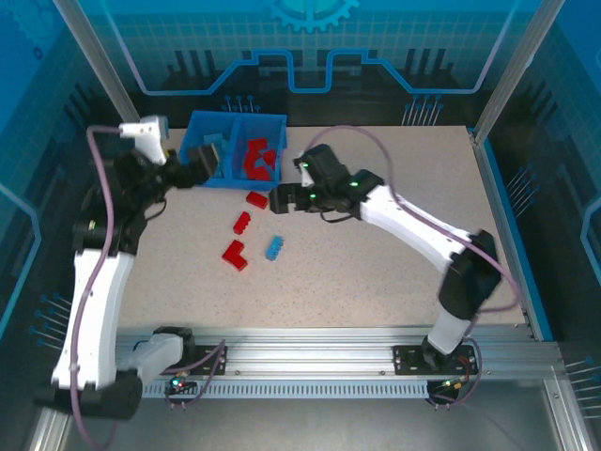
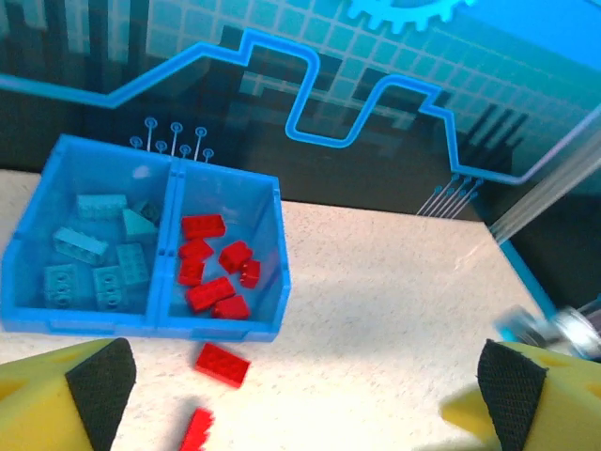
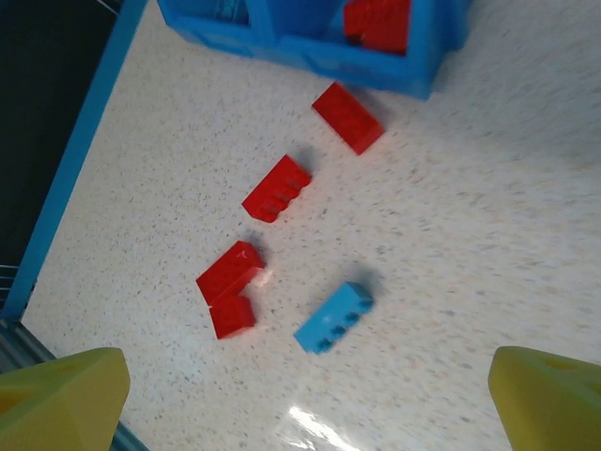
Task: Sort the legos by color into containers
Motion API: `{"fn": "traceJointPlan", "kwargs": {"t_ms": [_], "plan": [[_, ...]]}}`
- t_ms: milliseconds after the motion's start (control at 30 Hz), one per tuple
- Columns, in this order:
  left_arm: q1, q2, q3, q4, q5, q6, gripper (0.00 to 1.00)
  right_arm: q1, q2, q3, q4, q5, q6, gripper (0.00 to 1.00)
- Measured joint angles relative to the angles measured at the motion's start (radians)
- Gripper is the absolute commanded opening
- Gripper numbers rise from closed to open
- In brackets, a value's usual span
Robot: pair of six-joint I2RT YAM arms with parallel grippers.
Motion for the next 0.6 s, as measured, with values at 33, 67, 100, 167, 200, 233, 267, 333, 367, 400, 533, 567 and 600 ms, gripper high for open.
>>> {"fn": "traceJointPlan", "kwargs": {"t_ms": [33,67,100,167,200,233,267,333,367,400,533,567,600], "plan": [[0.0,-0.049,-0.044,-0.006,-0.001,0.027,0.99,0.009,0.058,0.041,-0.002,-0.002,0.021,1.0],[0.0,-0.094,-0.092,-0.021,-0.002,0.06,0.99,0.016,0.116,0.087,-0.004,-0.003,0.044,1.0],[0.0,-0.138,-0.146,-0.03,-0.002,0.087,0.99,0.024,0.179,0.137,-0.013,-0.003,0.068,1.0],[-0.001,-0.212,-0.248,-0.049,-0.001,0.136,0.99,0.039,0.293,0.236,-0.028,0.0,0.111,1.0],[-0.002,-0.247,-0.299,-0.058,0.001,0.159,0.99,0.047,0.349,0.287,-0.037,0.003,0.131,1.0],[-0.002,-0.281,-0.352,-0.067,0.006,0.178,0.99,0.055,0.396,0.333,-0.048,0.009,0.148,0.99],[-0.002,-0.311,-0.397,-0.074,0.011,0.194,0.99,0.065,0.446,0.382,-0.063,0.019,0.166,0.98],[-0.003,-0.369,-0.47,-0.076,0.023,0.216,0.99,0.085,0.53,0.475,-0.101,0.039,0.196,0.94],[-0.003,-0.401,-0.506,-0.073,0.025,0.222,0.99,0.094,0.577,0.531,-0.116,0.053,0.214,0.91],[-0.003,-0.425,-0.529,-0.072,0.025,0.225,0.99,0.101,0.608,0.575,-0.128,0.065,0.232,0.9],[-0.003,-0.479,-0.581,-0.042,0.026,0.238,0.99,0.129,0.748,0.738,-0.187,0.126,0.297,0.82],[-0.003,-0.479,-0.587,-0.034,0.025,0.239,0.99,0.134,0.771,0.764,-0.197,0.139,0.311,0.8],[-0.003,-0.476,-0.594,-0.025,0.025,0.239,0.99,0.137,0.795,0.789,-0.212,0.154,0.327,0.79]]}}
